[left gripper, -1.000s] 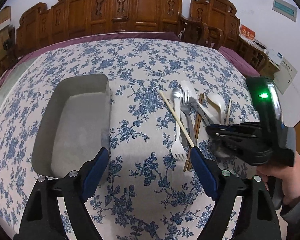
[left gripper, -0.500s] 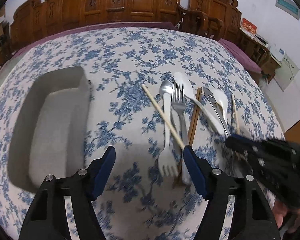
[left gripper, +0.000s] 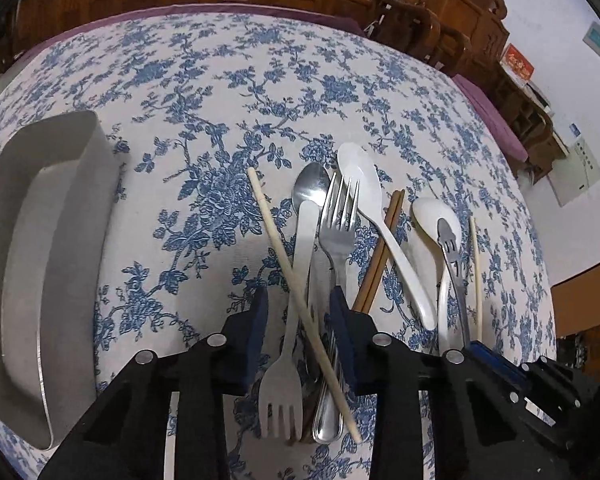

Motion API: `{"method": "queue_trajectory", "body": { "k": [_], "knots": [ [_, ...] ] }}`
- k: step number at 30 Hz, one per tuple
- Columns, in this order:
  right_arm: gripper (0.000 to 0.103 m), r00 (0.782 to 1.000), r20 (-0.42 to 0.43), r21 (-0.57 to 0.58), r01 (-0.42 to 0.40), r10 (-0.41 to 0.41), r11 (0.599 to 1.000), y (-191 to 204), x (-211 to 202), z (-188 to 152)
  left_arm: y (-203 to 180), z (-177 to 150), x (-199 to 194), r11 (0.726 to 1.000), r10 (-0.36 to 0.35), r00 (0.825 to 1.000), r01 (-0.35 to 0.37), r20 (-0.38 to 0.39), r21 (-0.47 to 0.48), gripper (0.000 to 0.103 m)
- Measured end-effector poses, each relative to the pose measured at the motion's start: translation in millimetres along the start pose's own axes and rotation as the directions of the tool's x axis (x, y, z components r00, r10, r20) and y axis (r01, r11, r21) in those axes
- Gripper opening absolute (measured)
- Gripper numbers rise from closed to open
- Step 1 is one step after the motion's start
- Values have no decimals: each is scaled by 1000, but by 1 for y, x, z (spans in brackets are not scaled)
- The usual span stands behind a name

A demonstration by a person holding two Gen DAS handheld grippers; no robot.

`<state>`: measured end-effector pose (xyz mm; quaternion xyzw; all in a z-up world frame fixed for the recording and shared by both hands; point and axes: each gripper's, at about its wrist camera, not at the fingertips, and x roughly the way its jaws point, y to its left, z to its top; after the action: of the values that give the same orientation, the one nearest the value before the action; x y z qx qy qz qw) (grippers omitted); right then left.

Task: Organize utensils
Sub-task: 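Grasp a single wooden chopstick from the pile with the left tool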

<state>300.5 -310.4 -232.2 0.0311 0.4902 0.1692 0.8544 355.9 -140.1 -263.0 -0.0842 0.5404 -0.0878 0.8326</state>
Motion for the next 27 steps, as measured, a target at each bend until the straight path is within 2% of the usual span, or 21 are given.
{"method": "queue_trajectory", "body": {
  "k": [2,5,11,27],
  "knots": [
    [7,1000,0,3,-3,3,1000,-1,0,1,-1,1,6,1000,9,1000,-9,-25,-10,22],
    [7,1000,1,7,-4,4,1000,-3,0,1,0,0,12,1000,11,999,-13,-49,-28,19],
    [7,1000,9,15,-5,5,1000,-3,-3,2,-1,0,13,999,29,998,-30,-53,-14,9],
    [7,1000,-14,-13,11,-11,1000,7,8,-3,23,-6,-15,1000,-11,1000,11,-7,21,7]
  ]
}}
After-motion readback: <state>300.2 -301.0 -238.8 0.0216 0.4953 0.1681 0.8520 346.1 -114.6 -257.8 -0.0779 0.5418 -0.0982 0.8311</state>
